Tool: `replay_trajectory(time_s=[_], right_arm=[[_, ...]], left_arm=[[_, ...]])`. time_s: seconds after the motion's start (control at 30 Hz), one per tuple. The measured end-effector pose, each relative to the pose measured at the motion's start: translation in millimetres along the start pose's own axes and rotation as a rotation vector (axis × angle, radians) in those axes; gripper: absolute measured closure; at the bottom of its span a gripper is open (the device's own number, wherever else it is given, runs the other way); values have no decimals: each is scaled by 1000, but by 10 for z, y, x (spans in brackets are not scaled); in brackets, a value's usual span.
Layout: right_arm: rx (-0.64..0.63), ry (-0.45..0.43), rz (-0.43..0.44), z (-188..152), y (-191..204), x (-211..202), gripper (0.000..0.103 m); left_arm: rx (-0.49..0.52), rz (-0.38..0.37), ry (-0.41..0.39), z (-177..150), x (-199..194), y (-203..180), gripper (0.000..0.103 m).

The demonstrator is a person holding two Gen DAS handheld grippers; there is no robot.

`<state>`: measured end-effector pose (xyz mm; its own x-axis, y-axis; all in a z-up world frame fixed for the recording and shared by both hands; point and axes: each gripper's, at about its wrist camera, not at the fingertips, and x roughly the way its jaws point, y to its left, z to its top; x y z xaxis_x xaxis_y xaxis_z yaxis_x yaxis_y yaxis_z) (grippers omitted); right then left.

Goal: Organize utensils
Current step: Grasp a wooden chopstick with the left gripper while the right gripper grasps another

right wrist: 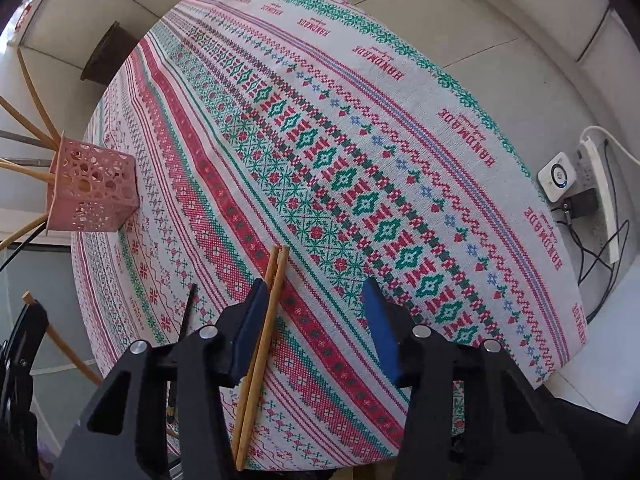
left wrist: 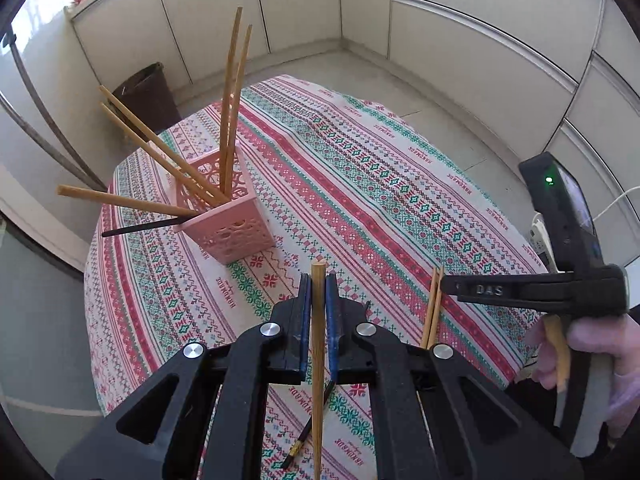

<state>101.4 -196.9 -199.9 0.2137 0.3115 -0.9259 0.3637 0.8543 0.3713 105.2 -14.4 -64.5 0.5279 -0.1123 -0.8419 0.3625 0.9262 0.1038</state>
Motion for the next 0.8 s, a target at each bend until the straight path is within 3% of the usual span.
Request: replay_trajectory(time_s=[0.3,0.53,0.6,0.63,0.73,0.8], right_arm=[[-83,-48,-95,-24,197,72,58],[-122,-135,-136,-97,334,108,61],[-167,-175,-161,-127,445,144,70],[-193,-172,-144,-134,489,183,90],[-187,-178,-89,-94,489,171,98],[-175,-204,-41,-56,460,79,98]], left_arm=[[-16,1,-20,-1,-74,55,96],[-52,4,-58,21,-143,106,96],[-63,6,-80,28,-183,114,96],[-68,7,-89,31,-203,119,96],[-95,6,-129,36,-298,163,96],[-116,3,-159,39,-382,213,96]])
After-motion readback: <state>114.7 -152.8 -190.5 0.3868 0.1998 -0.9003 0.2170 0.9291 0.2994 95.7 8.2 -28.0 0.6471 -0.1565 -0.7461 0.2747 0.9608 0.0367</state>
